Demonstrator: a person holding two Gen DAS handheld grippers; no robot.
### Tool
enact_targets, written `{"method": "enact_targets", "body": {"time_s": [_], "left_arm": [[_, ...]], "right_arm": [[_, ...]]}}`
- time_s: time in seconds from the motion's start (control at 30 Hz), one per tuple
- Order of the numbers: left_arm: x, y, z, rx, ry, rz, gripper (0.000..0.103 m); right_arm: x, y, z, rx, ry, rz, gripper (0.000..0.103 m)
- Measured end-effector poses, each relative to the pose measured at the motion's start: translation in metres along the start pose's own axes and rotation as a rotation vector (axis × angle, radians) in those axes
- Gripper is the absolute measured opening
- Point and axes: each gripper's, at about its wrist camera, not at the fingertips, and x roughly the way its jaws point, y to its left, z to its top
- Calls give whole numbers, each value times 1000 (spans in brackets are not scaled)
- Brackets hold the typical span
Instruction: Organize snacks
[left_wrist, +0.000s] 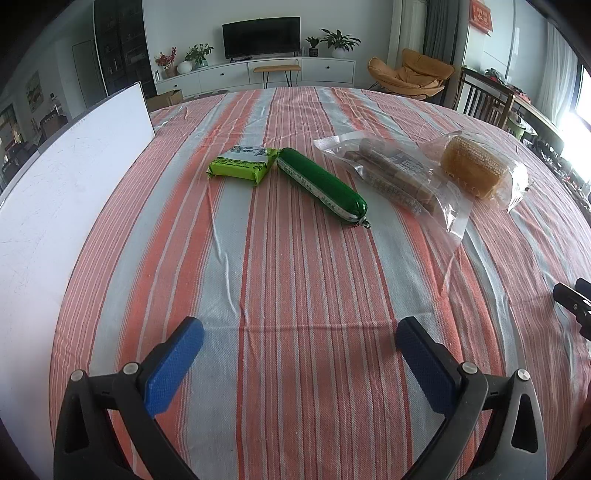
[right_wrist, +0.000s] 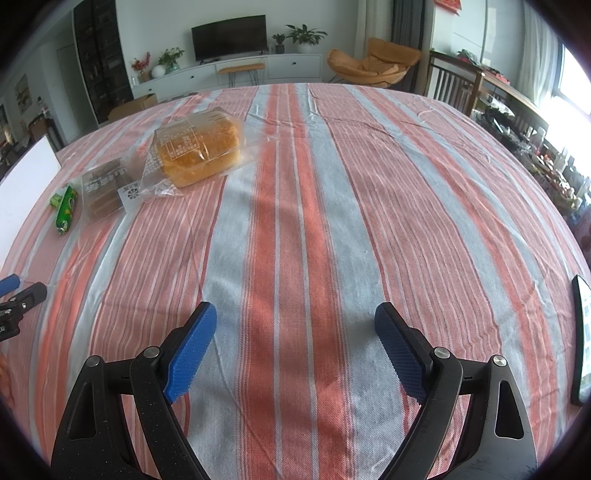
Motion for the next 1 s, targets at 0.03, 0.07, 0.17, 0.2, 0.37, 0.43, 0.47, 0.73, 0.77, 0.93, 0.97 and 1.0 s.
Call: {"method": "enact_targets", "body": {"time_s": [0.03, 0.07, 0.17, 0.2, 0.37, 0.43, 0.47, 0.73, 0.77, 0.93, 0.97, 1.0], "left_arm": [[0, 0, 0, 0, 0, 0, 103], [1, 0, 0, 0, 0, 0, 103], [0, 0, 0, 0, 0, 0, 103], [0, 0, 0, 0, 0, 0, 103], [1, 1, 1, 5, 13, -11, 103], [0, 3, 6, -9, 44, -46, 103], [-1, 6, 14, -49, 56, -106, 103], [30, 4, 89, -150, 88, -81, 82], [38, 4, 93, -157, 106, -71, 70], [56, 3, 102, -125, 93, -42, 29], [55, 6, 100, -124, 93, -57, 22], [53, 10, 97, -132, 93, -74, 22]], "right_arm": [[0, 0, 0, 0, 0, 0, 90], [0, 0, 0, 0, 0, 0, 90], [0, 0, 0, 0, 0, 0, 90], [0, 0, 0, 0, 0, 0, 90], [0, -1, 0, 1, 0, 1, 91], [0, -1, 0, 1, 0, 1, 91], [0, 0, 0, 1, 0, 1, 91], [0, 0, 0, 1, 0, 3, 91], [1, 0, 0, 1, 0, 2, 91], [0, 0, 0, 1, 1, 2, 92], [0, 0, 0, 1, 1, 2, 92], [0, 0, 0, 1, 0, 2, 92]]}}
